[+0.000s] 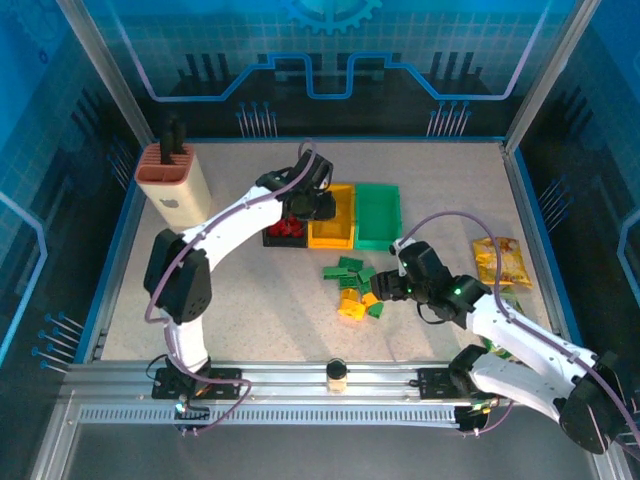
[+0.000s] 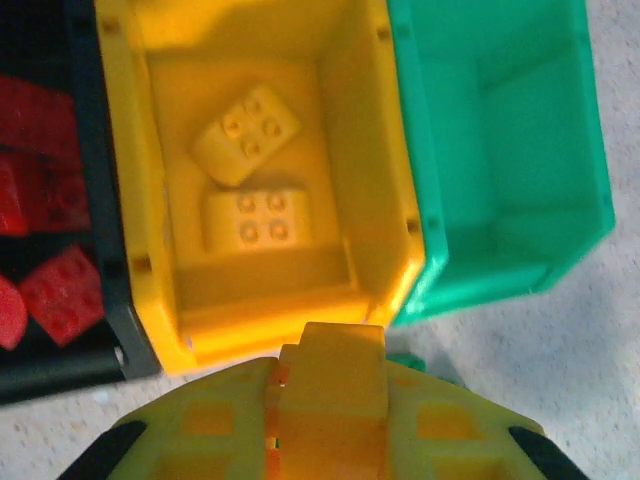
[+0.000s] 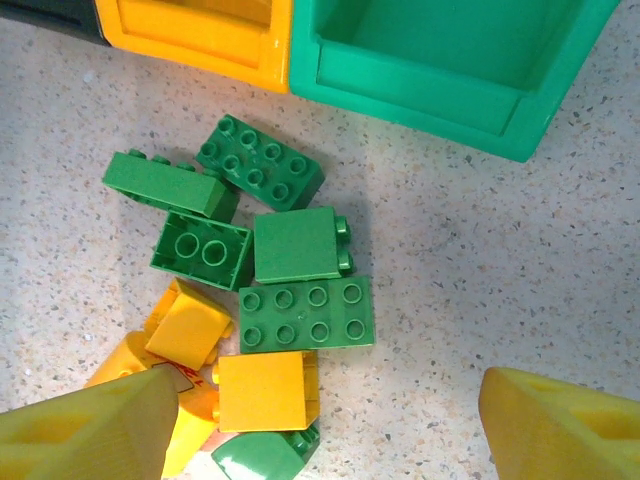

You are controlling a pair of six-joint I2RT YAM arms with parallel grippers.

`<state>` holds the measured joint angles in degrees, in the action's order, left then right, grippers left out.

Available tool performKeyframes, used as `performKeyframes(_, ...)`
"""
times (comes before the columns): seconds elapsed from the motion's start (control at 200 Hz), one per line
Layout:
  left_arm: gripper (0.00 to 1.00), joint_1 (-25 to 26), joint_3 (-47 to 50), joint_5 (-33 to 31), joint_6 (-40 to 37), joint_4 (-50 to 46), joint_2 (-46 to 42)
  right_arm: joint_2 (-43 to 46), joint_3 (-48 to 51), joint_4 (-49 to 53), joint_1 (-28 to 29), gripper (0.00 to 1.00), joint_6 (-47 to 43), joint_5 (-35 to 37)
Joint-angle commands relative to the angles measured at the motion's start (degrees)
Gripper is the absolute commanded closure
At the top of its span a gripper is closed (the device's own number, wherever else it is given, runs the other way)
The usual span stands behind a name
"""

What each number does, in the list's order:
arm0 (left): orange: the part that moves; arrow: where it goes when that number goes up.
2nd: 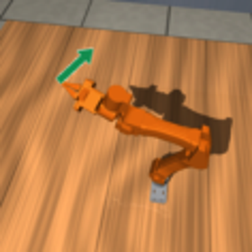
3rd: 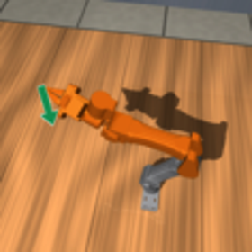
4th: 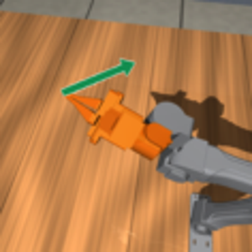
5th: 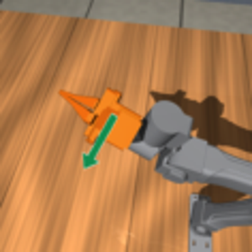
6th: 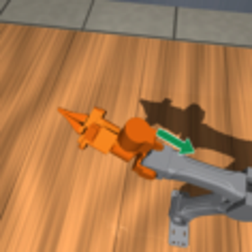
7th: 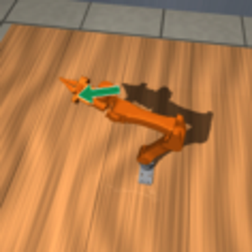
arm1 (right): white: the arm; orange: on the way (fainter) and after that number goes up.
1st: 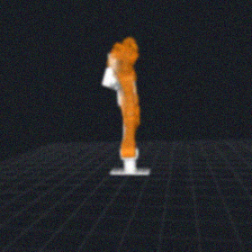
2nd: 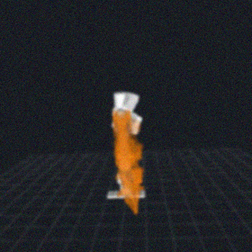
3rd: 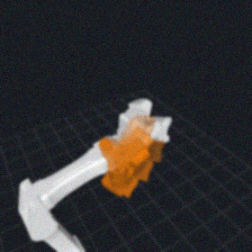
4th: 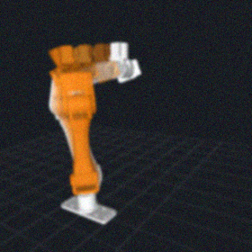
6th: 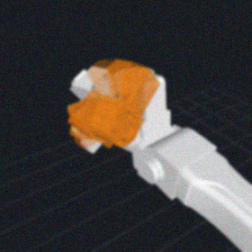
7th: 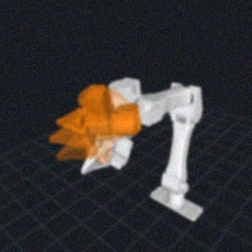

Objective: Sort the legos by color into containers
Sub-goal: Place the lego in the container, then pick up the lego from the bottom-center of the table.

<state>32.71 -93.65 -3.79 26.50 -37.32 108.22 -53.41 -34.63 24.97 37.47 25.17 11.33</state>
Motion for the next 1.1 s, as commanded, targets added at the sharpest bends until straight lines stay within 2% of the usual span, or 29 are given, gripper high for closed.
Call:
performKeyframes(0.0,0.83,-0.8,-5.1,0.0,-2.9,-5.0,4.8,2.2,1.2,1.3,0.4,0.2,1.2,-0.7)
performKeyframes(0.155,0.79,-1.8,-9.8,-0.5,-3.5,-6.6,8.7,4.0,2.4,2.0,0.7,0.2,1.7,-0.7)
performKeyframes(0.205,0.75,-2.0,-10.9,-0.7,-3.7,-7.3,9.6,4.3,2.5,2.1,0.8,0.2,1.8,-0.8)
performKeyframes(0.23,0.7,-2.0,-11.4,-0.6,-3.9,-7.5,9.8,4.4,2.5,2.1,0.8,0.2,1.9,-0.9)
performKeyframes(0.295,0.33,-1.9,-12.7,-0.7,-4.6,-8.3,9.6,4.4,2.3,2.1,1.1,0.2,1.6,-1.2)
performKeyframes(0.34,0.27,-1.7,-12.9,-1.8,-5.0,-8.5,8.6,4.1,2.0,2.3,1.9,0.21,1.2,-0.3)
performKeyframes(0.515,0.24,-0.7,-8.7,-2.2,-5.7,-4.5,-0.5,0.9,-0.7,3.0,7.8,0.2,-1.0,2.7)
performKeyframes(0.71,0.24,0.8,1.5,-2.0,-5.8,1.8,-12.6,-6.4,-3.9,1.3,15.5,0.19,-5.2,3.4)
performKeyframes(0.825,0.24,0.9,7.2,-1.8,-4.9,3.3,-18.1,-12.0,-5.0,-0.4,17.9,0.19,-5.9,1.4)
performKeyframes(1.096,0.24,0.8,21.1,-5.0,-4.1,5.0,-30.9,-23.2,-9.3,-0.3,21.0,0.2,-6.3,5.1)
